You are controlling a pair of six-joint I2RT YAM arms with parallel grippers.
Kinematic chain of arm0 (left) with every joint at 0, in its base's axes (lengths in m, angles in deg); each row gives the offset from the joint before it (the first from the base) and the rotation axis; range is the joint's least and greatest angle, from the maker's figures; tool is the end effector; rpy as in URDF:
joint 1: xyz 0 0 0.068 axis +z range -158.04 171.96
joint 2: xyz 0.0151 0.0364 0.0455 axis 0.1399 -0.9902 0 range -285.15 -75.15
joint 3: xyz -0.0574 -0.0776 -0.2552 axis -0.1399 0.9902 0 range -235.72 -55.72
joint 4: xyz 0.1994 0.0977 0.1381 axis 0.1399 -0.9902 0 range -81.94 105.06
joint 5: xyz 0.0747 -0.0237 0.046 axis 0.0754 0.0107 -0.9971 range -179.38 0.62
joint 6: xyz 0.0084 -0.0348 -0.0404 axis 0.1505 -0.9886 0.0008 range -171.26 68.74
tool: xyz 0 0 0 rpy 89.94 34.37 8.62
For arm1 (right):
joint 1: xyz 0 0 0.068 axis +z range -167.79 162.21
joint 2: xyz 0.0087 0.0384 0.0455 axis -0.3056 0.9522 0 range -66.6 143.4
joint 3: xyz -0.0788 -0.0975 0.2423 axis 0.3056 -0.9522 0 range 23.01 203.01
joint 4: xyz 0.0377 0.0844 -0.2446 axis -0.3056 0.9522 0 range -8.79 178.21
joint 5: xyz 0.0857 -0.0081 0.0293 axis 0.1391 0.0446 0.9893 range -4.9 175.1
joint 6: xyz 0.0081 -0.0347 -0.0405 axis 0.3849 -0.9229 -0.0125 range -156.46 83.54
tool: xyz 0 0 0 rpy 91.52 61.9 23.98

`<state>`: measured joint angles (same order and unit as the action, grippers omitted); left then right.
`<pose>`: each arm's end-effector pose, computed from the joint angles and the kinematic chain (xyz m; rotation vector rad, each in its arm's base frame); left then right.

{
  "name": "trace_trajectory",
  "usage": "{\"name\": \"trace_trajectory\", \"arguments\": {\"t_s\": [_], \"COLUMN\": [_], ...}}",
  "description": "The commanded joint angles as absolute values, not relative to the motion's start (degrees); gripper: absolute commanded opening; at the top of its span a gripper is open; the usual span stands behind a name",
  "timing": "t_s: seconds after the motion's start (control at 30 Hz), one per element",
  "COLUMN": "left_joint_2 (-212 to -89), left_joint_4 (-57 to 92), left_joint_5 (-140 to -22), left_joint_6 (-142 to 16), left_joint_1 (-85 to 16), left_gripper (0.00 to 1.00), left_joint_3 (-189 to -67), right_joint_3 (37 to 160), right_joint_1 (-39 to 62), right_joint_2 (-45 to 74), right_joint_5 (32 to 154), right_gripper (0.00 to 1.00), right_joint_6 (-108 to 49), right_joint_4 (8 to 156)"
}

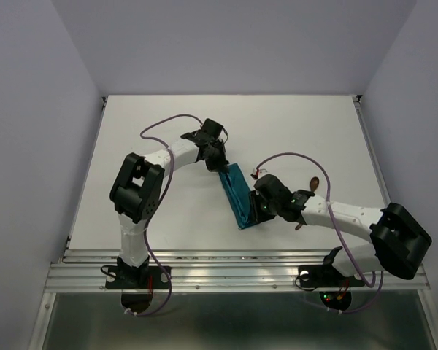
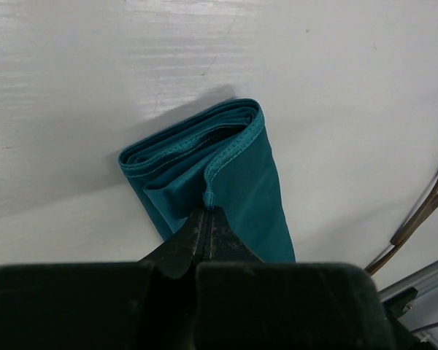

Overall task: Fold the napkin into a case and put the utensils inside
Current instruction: Smooth out the smaller rectangle-folded napkin at the center of the board.

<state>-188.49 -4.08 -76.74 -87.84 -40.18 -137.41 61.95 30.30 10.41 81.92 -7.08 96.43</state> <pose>0.3629 -0.2371 0.1941 0.0018 2.5960 -0.7586 0.1725 0.1894 0.1791 -0.3940 2.5369 0.4774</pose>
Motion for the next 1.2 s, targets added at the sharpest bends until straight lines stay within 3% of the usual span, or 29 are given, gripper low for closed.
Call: {"name": "trace_trajectory", "arguments": {"t_s": [0.0, 0.5, 1.17], "left_joint_2": [-183.09, -180.01, -177.37], "left_joint_4": [-2.17, -1.38, 0.03], "left_joint_5": [-74.89, -74.27, -72.77], "left_joint_6": [-88.44, -88.44, -86.86], "left_joint_1": [-40.21, -39.95, -39.95], "left_gripper": [0.0, 0.0, 0.0], "left_joint_3": [-135.01, -130.08, -122.87], "right_joint_3": [65.72, 75.3, 61.42], "right_joint_1": [30.72, 30.72, 30.72], "right_joint_2": [9.16, 14.34, 16.89], "right_joint_5": [79.31, 80.71, 84.31], "right_gripper": [0.34, 0.36, 0.27], "right_joint_6": [-7.11, -6.93, -2.89], "right_joint_4": [98.7, 100.54, 97.03]}}
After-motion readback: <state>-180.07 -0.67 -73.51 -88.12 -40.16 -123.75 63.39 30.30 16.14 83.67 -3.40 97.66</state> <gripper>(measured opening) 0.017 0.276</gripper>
